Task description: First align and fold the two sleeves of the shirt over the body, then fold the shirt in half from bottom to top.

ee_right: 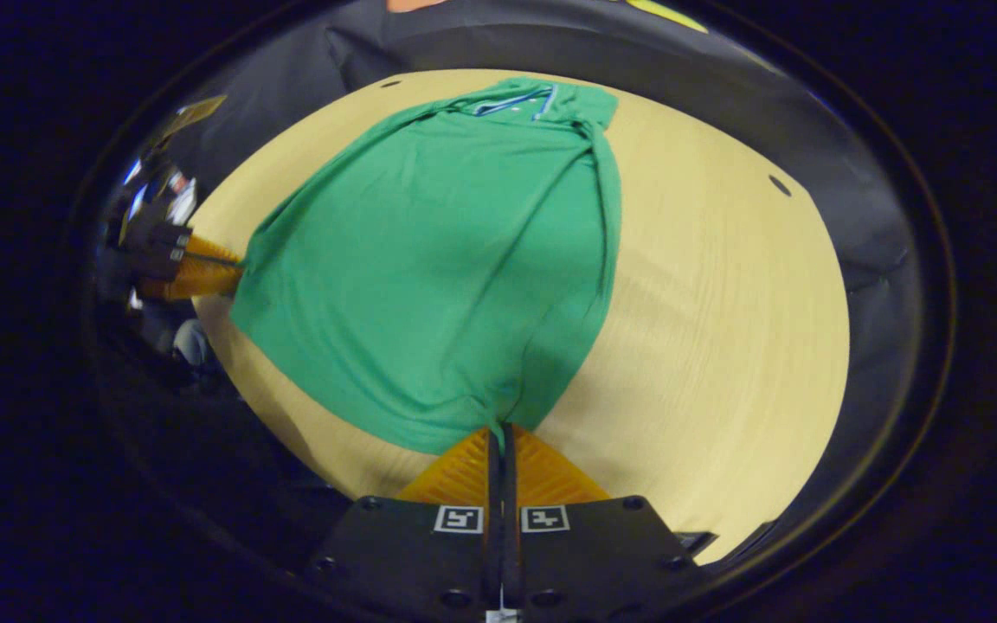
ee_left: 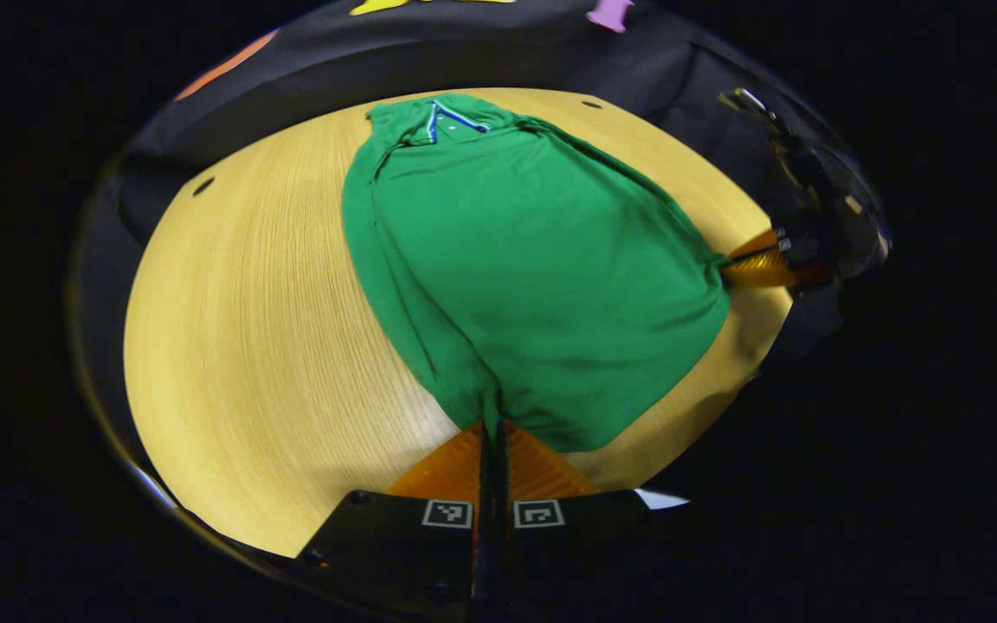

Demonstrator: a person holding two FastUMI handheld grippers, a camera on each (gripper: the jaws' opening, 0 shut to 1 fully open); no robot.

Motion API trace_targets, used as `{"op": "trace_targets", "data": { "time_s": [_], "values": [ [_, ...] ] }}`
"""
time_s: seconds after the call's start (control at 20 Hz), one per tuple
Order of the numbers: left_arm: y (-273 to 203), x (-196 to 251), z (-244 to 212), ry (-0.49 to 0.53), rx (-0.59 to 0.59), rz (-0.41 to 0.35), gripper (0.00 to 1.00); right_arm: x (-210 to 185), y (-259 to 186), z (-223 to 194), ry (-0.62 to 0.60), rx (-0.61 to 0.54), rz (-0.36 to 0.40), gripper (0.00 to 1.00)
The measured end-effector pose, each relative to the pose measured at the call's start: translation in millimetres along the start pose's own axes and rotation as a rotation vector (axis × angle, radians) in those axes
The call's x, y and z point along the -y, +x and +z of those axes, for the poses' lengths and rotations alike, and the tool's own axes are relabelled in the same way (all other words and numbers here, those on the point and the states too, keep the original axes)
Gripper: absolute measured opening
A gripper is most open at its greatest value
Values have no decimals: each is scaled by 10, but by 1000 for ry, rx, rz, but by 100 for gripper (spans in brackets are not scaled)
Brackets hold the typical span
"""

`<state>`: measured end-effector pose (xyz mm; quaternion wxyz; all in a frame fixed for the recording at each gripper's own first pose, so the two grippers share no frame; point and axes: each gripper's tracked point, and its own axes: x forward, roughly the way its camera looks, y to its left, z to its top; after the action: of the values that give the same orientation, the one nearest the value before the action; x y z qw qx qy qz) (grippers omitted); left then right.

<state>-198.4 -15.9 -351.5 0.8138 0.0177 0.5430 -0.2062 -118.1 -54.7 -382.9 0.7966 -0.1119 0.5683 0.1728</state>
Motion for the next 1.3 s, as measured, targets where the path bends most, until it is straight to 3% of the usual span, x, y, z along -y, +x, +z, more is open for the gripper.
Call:
{"op": "trace_targets", "data": {
  "time_s": [0.15,0.25,0.6,1.3],
  "values": [
    [-51,-129,153,-125,45,-49,3,82,-82,44,134,13,28,1],
    [-98,-200,229,-152,57,-56,3,97,-132,85,174,24,44,1],
    [-225,-139,386,-29,71,-57,3,88,-273,280,181,81,42,1],
    [-580,-370,1010,-31,202,13,3,218,-727,1004,192,221,31,1]
  ]
}}
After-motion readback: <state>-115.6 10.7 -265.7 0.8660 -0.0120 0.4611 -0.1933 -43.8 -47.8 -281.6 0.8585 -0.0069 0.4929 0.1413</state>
